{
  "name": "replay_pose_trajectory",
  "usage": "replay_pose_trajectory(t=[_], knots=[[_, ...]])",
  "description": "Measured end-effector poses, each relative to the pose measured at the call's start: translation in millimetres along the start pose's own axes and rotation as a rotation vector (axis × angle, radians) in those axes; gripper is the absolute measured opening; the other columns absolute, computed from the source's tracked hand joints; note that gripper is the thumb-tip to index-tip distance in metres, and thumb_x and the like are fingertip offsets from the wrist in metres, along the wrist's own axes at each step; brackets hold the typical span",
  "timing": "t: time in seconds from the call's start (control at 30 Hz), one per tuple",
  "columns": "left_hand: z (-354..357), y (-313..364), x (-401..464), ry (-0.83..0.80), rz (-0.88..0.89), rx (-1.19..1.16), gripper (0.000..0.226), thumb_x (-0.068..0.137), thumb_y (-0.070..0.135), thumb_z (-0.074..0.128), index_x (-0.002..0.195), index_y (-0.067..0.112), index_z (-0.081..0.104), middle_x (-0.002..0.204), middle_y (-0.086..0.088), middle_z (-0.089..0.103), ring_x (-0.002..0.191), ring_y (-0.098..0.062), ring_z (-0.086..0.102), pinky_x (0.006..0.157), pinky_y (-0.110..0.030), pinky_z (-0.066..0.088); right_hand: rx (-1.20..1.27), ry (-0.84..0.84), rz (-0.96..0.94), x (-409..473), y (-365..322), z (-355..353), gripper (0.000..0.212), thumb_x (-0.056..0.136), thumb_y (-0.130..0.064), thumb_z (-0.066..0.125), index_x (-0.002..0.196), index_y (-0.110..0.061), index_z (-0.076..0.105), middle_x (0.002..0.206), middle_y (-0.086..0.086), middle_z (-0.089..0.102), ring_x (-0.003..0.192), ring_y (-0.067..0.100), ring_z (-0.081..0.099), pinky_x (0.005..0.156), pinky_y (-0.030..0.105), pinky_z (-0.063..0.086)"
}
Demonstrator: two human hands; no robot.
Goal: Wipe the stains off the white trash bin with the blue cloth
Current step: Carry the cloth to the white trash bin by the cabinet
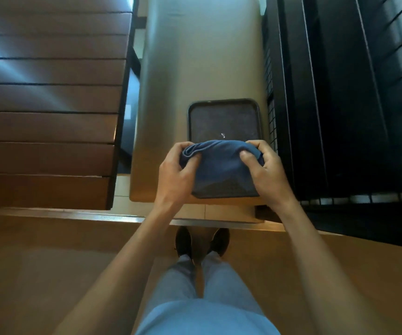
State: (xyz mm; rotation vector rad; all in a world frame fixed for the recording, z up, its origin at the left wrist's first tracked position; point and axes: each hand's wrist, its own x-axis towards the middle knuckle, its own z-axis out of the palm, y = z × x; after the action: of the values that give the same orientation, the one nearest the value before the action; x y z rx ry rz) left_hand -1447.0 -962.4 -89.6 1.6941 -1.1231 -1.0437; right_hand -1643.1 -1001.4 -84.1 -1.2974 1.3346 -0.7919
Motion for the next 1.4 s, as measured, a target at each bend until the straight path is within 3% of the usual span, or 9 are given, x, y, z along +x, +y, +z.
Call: replay_pose_trajectory(t=[0.1, 0.23, 0.37, 0.47, 0.67, 0.9, 1.13, 1.3, 1.4], knots=[[-21.0, 15.5, -18.4, 0.072, 0.037, -0.084, 0.013, 0.104, 0.026, 0.056, 0.117, 0.028, 0.06, 0.104, 0.012, 0.066, 0.102, -0.011, 0.065, 0.089, -0.04, 0.057, 0.067, -0.059, -0.053, -10.4, -26.4, 7.1, 0.019, 0.102, -0.019, 0.056, 0.12, -0.016, 0.059, 0.107, -0.005, 0.065, 0.101, 0.006, 0.065, 0.082, 0.024, 0.055], [-50.9, 29.8, -43.5, 0.166, 0.059, -0.151, 0.013, 0.106, 0.027, 0.052, 0.117, 0.032, 0.057, 0.103, 0.011, 0.065, 0.101, -0.012, 0.065, 0.09, -0.043, 0.058, 0.105, -0.118, -0.128, -23.4, -60.3, 30.3, 0.018, 0.102, -0.016, 0.056, 0.119, -0.015, 0.059, 0.106, -0.005, 0.067, 0.101, 0.011, 0.066, 0.081, 0.027, 0.056], [-86.9, 31.9, -63.9, 0.246, 0.068, -0.191, 0.015, 0.106, 0.03, 0.051, 0.119, 0.027, 0.059, 0.1, 0.009, 0.067, 0.095, -0.011, 0.067, 0.081, -0.038, 0.059, 0.082, -0.119, -0.171, -36.3, -85.4, 63.9, 0.016, 0.1, -0.017, 0.059, 0.116, -0.018, 0.061, 0.104, -0.005, 0.068, 0.1, 0.011, 0.067, 0.082, 0.028, 0.057], [-119.6, 28.5, -77.3, 0.316, 0.09, -0.189, 0.02, 0.106, 0.031, 0.051, 0.12, 0.022, 0.06, 0.097, 0.014, 0.069, 0.09, -0.007, 0.068, 0.073, -0.024, 0.057, 0.049, -0.156, -0.181, -46.5, -102.0, 94.5, 0.015, 0.1, -0.019, 0.06, 0.114, -0.023, 0.063, 0.103, -0.006, 0.069, 0.1, 0.011, 0.066, 0.083, 0.031, 0.058], [-198.9, 5.8, -111.4, 0.484, 0.074, -0.181, 0.013, 0.103, 0.029, 0.053, 0.111, 0.039, 0.057, 0.095, 0.03, 0.067, 0.094, 0.004, 0.066, 0.075, -0.013, 0.053, 0.056, -0.256, -0.181, -74.1, -127.4, 182.2, 0.016, 0.099, -0.016, 0.059, 0.112, -0.023, 0.064, 0.1, -0.01, 0.069, 0.096, 0.008, 0.067, 0.078, 0.026, 0.058], [-303.2, -45.0, -153.0, 0.712, 0.003, -0.214, 0.013, 0.105, 0.027, 0.053, 0.114, 0.027, 0.063, 0.097, 0.022, 0.067, 0.095, -0.002, 0.065, 0.075, -0.014, 0.052, 0.047, -0.477, -0.154, -101.5, -141.2, 307.3, 0.019, 0.099, -0.014, 0.058, 0.115, -0.022, 0.063, 0.103, -0.008, 0.07, 0.099, 0.01, 0.068, 0.078, 0.025, 0.059], [-408.0, -96.5, -190.7, 0.855, -0.091, -0.185, 0.01, 0.104, 0.033, 0.054, 0.11, 0.034, 0.063, 0.099, 0.023, 0.066, 0.096, 0.0, 0.063, 0.077, -0.017, 0.052, 0.019, -0.67, -0.171, -121.3, -152.6, 428.9, 0.02, 0.098, -0.008, 0.056, 0.116, -0.015, 0.063, 0.103, -0.007, 0.07, 0.102, 0.011, 0.068, 0.084, 0.025, 0.058], [-476.5, -122.9, -211.4, 0.951, -0.154, -0.169, 0.01, 0.104, 0.042, 0.052, 0.109, 0.041, 0.06, 0.102, 0.025, 0.065, 0.099, 0.001, 0.063, 0.076, -0.021, 0.055, 0.031, -0.796, -0.18, -132.1, -166.7, 510.2, 0.02, 0.098, -0.007, 0.056, 0.115, -0.015, 0.064, 0.105, -0.005, 0.07, 0.103, 0.009, 0.067, 0.081, 0.02, 0.056], [-513.2, -135.7, -222.8, 1.004, -0.171, -0.173, 0.017, 0.103, 0.04, 0.05, 0.116, 0.035, 0.06, 0.102, 0.02, 0.065, 0.099, 0.002, 0.061, 0.075, -0.016, 0.053, -0.001, -0.872, -0.199, -135.7, -174.4, 559.6, 0.021, 0.096, -0.01, 0.057, 0.114, -0.018, 0.063, 0.107, -0.005, 0.069, 0.105, 0.01, 0.066, 0.082, 0.02, 0.055]])
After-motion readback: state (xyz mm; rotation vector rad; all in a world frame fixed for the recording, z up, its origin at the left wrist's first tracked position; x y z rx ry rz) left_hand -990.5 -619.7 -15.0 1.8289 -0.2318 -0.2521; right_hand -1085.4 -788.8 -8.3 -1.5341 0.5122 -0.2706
